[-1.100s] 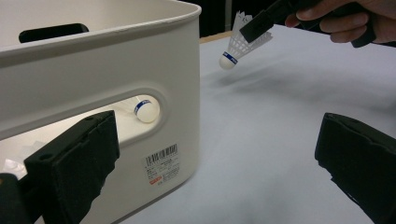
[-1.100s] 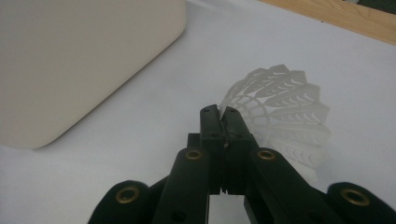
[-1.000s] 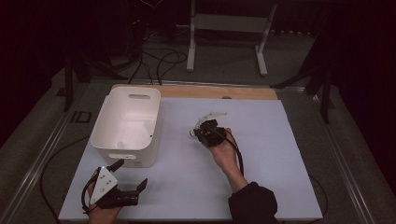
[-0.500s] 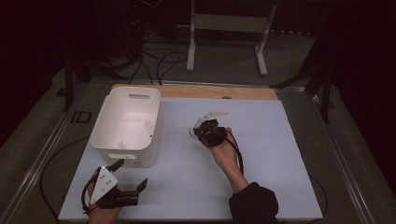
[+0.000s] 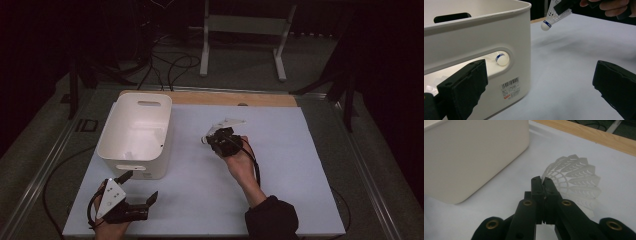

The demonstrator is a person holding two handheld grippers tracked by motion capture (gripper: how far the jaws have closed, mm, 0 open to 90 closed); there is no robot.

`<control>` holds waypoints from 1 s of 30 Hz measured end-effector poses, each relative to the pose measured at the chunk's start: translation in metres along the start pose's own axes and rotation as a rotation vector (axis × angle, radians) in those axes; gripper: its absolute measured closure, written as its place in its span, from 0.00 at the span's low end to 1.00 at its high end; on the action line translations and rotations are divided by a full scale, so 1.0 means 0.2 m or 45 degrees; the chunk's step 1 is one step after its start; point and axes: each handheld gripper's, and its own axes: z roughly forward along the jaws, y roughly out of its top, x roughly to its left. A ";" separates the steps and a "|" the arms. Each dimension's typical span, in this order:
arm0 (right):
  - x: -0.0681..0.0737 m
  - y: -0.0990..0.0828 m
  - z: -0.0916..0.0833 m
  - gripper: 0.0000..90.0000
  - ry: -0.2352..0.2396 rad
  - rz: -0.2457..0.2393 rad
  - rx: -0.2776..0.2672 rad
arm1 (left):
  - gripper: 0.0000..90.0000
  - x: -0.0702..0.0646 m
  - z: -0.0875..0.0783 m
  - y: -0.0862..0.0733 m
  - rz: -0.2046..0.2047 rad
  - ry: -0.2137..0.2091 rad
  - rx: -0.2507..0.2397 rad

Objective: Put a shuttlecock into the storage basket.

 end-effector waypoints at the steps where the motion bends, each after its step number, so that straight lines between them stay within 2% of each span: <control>1: 0.00 0.00 0.00 0.99 -0.001 -0.001 0.000 | 0.01 0.00 0.00 0.00 0.000 0.000 0.000; 30: 0.05 0.06 -0.05 0.99 0.019 -0.023 -0.046 | 0.00 0.00 0.00 0.00 -0.008 0.002 -0.009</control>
